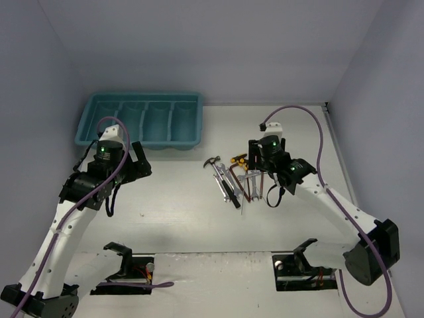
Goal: Sort the tools into containers
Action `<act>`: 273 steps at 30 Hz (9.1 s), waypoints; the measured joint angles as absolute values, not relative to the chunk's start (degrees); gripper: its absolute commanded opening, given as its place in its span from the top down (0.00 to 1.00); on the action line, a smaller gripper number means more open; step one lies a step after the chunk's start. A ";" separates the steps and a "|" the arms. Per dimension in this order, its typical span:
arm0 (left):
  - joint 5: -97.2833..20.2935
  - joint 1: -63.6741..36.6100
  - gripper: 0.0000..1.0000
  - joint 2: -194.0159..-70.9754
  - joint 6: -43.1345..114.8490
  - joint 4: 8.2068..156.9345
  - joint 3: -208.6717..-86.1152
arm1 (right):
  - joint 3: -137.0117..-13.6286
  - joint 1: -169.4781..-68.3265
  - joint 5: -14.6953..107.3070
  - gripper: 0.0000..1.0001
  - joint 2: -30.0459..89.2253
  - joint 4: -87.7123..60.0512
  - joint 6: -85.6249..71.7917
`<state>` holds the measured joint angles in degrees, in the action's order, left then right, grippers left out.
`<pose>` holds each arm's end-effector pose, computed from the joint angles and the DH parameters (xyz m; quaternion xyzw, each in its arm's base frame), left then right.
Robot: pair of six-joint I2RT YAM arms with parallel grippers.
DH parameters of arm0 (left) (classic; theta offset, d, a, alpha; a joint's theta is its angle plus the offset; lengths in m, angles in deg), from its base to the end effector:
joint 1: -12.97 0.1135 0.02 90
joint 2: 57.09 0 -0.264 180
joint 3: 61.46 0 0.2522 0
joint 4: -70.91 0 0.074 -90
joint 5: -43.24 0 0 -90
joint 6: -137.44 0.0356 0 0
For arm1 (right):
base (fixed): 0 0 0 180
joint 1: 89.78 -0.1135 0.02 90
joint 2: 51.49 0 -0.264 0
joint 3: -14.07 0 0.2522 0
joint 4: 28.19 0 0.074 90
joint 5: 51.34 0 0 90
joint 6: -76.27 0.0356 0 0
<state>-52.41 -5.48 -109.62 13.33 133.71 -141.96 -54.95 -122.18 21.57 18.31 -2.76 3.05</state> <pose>0.1642 -0.0511 0.3788 -0.1432 0.8739 -0.1656 0.4340 0.2403 0.1401 0.3101 -0.0363 0.8425 0.1027 0.5276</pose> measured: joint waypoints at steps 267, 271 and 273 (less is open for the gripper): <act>-32.27 35.37 0.42 -176.16 30.14 85.96 -172.94 | -55.63 -121.20 33.77 0.48 23.90 -6.00 -1.56; -33.75 34.55 0.38 -166.36 29.04 91.71 -173.23 | -56.89 -117.69 32.84 0.59 25.91 -4.86 0.41; -34.86 33.56 0.35 -161.67 28.63 94.78 -173.26 | -58.23 -116.19 32.82 0.64 28.48 -4.60 1.95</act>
